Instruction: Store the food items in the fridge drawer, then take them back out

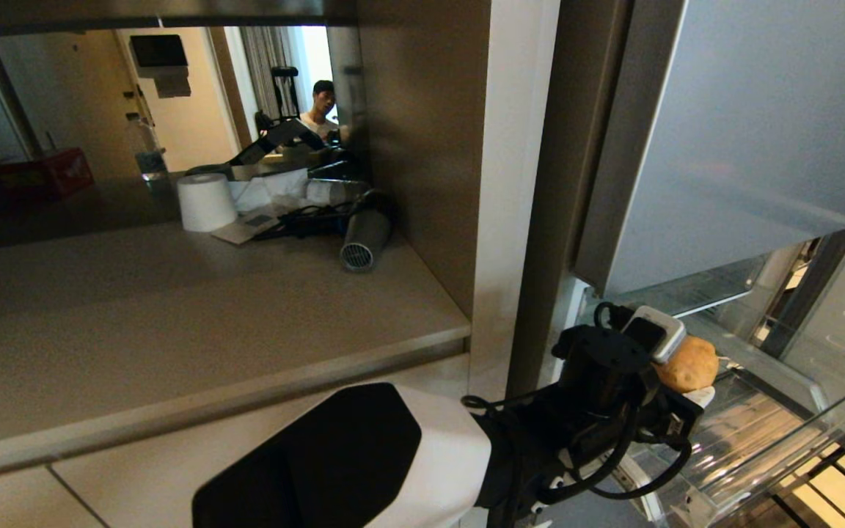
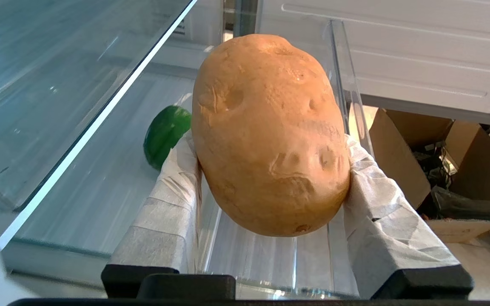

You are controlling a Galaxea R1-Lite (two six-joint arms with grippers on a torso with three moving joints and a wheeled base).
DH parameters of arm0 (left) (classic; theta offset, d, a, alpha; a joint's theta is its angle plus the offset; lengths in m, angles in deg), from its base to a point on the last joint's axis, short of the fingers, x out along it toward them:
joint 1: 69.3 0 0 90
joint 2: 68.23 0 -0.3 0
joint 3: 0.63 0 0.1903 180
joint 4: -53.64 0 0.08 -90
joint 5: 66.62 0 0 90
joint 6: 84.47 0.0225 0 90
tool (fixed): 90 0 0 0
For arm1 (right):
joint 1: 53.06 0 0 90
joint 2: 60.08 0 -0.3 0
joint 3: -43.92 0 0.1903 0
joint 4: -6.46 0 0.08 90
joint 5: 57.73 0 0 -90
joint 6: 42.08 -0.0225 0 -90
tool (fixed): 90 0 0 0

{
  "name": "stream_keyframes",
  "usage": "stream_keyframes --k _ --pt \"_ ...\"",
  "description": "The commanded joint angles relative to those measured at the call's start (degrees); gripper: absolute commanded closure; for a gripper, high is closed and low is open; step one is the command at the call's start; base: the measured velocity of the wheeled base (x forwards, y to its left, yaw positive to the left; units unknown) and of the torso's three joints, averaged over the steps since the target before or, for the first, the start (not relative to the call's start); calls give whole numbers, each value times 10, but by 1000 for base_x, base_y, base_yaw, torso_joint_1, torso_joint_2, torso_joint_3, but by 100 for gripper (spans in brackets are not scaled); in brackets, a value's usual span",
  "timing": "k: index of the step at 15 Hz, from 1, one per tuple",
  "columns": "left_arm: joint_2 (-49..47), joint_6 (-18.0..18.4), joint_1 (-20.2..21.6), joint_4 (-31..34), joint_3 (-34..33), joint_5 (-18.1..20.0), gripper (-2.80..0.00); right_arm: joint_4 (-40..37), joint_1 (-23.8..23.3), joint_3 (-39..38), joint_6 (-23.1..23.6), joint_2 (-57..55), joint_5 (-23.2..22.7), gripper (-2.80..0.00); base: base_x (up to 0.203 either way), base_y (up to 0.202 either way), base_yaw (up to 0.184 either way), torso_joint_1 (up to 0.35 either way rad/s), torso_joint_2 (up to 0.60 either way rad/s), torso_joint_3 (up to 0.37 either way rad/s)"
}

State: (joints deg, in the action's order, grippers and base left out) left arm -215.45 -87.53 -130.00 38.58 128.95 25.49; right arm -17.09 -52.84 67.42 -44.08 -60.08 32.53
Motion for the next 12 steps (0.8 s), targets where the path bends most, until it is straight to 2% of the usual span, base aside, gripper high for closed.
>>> stream_keyframes --k 1,3,4,12 --pt "-15 0 1 -1 18 -2 0 0 0 0 0 -1 0 0 0 0 0 0 0 0" --pt "-23 0 1 4 35 -10 0 0 0 0 0 -1 0 0 0 0 0 0 0 0" --pt "-24 0 1 7 37 -11 -280 0 0 0 0 0 0 0 0 0 0 0 0 0" --pt "-25 -1 0 13 37 -19 -280 0 0 0 0 0 0 0 0 0 0 0 0 0"
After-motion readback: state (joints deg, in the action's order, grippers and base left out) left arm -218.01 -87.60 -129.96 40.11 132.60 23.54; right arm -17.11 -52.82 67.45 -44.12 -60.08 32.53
